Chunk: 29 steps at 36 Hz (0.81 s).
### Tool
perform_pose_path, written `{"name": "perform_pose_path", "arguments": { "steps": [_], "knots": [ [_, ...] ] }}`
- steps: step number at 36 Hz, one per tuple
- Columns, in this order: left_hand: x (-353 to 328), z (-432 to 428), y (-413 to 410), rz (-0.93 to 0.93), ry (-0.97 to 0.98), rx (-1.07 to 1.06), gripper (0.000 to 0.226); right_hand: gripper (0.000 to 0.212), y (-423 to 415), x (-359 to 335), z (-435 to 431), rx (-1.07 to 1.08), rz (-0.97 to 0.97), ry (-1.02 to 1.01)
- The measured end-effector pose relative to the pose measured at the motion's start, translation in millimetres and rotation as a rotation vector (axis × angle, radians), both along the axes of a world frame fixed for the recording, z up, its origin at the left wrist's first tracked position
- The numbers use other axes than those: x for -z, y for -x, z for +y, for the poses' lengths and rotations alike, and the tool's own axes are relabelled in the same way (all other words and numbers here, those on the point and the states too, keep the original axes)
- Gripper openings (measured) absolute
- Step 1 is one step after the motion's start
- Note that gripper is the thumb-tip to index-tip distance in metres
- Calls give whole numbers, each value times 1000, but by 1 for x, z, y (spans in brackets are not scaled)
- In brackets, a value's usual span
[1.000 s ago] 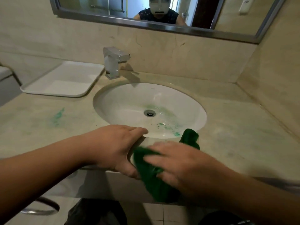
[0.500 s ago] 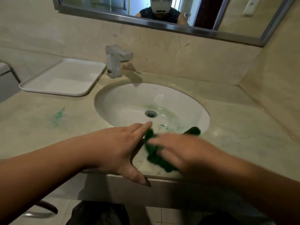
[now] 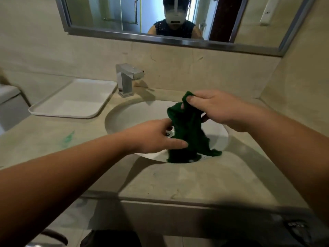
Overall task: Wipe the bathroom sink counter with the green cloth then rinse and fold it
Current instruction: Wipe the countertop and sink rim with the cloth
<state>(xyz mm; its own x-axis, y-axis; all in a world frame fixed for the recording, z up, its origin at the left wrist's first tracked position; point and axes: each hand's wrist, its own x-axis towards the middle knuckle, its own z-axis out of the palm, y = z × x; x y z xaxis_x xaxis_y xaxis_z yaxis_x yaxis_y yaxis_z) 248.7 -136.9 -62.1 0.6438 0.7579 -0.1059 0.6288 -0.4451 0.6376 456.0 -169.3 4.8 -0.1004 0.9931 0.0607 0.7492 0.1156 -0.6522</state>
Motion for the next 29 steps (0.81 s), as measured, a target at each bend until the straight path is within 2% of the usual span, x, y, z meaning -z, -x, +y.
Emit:
{"name": "perform_pose_path", "arguments": {
  "steps": [3, 6, 9, 11, 12, 14, 16, 18, 21, 23, 26, 29],
  "knots": [
    [1, 4, -9, -102, 122, -55, 69, 33, 6, -3, 3, 24, 378, 81],
    [4, 7, -10, -139, 171, -61, 55, 27, 10, -1, 5, 57, 631, 138],
    [11, 11, -6, -133, 191, -69, 42, 25, 7, -5, 10, 144, 968, 174],
    [14, 15, -2, -160, 220, -53, 36, 23, 1, -9, 14, 188, 1102, 165],
    [14, 15, 0, -191, 253, -36, 34, 19, -3, -7, 18, 221, 1057, 129],
    [10, 17, 5, -289, 346, 3, 32, 18, -14, 1, 28, 297, 713, 49],
    [4, 18, 7, -426, 434, 19, 30, 42, -21, 12, 29, 244, 310, 69],
    [-3, 18, 5, -580, 499, -4, 31, 60, -21, 22, 23, 76, 132, 211],
    [-12, 17, 0, -760, 557, -54, 27, 62, -9, 37, 11, -194, 257, 426],
    [-17, 16, -1, -795, 569, -96, 24, 60, -2, 47, 9, -256, 303, 419],
    [-21, 22, 5, -646, 437, -218, 37, 37, 8, 57, 12, -204, 195, 294],
    [-20, 23, 12, -397, 155, -380, 72, 32, 15, 60, 13, -146, 216, 263]
  ]
}}
